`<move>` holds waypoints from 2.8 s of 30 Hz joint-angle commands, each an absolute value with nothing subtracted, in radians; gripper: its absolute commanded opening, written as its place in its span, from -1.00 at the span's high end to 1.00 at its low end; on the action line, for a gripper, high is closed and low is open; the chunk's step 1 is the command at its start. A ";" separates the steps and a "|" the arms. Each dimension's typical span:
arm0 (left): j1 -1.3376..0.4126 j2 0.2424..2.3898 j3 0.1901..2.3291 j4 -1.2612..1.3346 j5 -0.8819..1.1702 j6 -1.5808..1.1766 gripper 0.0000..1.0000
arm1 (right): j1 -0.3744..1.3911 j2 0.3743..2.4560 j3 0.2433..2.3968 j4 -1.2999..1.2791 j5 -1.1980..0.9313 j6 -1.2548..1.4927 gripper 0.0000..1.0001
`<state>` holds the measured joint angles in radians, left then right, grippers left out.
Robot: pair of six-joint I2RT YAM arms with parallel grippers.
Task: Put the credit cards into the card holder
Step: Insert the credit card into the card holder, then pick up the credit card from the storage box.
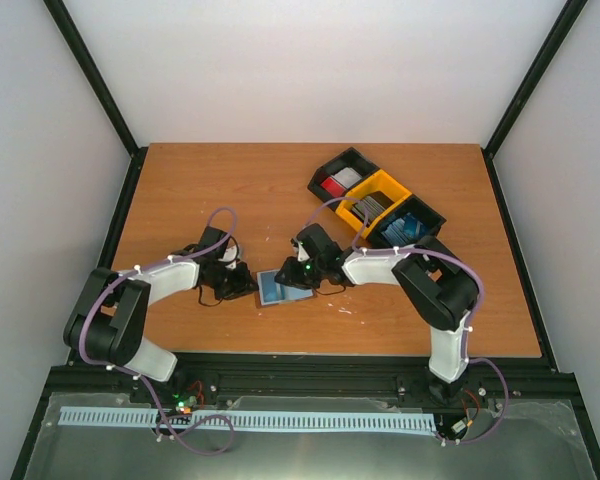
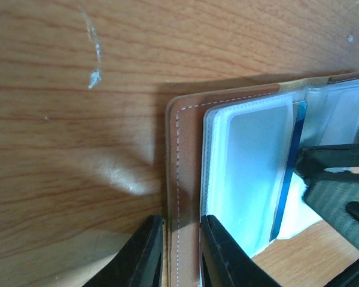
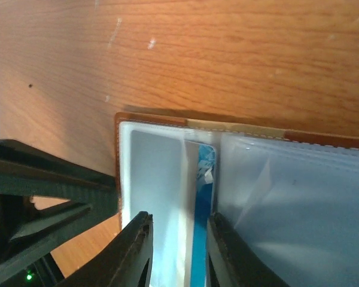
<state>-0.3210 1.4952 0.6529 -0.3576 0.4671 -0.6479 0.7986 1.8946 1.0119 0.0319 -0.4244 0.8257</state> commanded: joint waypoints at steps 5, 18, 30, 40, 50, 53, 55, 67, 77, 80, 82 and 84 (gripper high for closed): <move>-0.319 1.482 0.649 -0.355 0.475 -0.635 0.62 | 0.811 1.946 1.020 0.019 -0.444 0.811 0.51; -0.320 1.474 0.662 -0.340 0.470 -0.624 0.62 | 0.815 1.890 1.044 0.013 -0.441 0.775 0.46; -0.319 1.299 0.711 -0.325 0.354 -0.577 0.29 | 0.751 1.563 1.182 -0.442 0.048 0.528 0.15; -0.320 1.133 0.751 -0.139 0.443 -0.480 -0.06 | 0.497 1.417 1.300 -0.718 0.271 0.257 -0.16; -0.319 1.082 0.780 -0.080 0.425 -0.476 -0.43 | 0.439 1.425 1.301 -0.782 0.335 0.186 -0.27; -0.320 1.053 0.759 -0.050 0.463 -0.468 -0.43 | 0.438 1.481 1.332 -0.841 0.278 0.230 -0.32; -0.320 1.009 0.724 -0.010 0.480 -0.462 -0.44 | 0.438 1.511 1.340 -0.864 0.294 0.256 -0.32; -0.320 1.010 0.633 -0.026 0.556 -0.460 -0.12 | 0.543 1.661 1.381 -0.882 0.337 0.356 -0.34; -0.319 1.009 0.634 -0.069 0.524 -0.452 -0.10 | 0.430 1.787 1.391 -0.885 0.461 0.167 -0.16; -0.320 1.014 0.645 -0.088 0.508 -0.437 -0.07 | 0.402 1.826 1.397 -0.867 0.491 0.152 0.00; -0.320 1.017 0.648 -0.094 0.501 -0.431 -0.07 | 0.386 1.848 1.410 -0.860 0.509 0.157 0.01; -0.320 1.019 0.650 -0.097 0.497 -0.424 -0.06 | 0.378 1.866 1.412 -0.845 0.527 0.152 0.00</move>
<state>-0.3210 1.0115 0.6140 -0.0776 0.5163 -0.4644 0.3923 1.8408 1.3796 -0.8734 0.4614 0.1757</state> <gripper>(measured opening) 0.533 0.497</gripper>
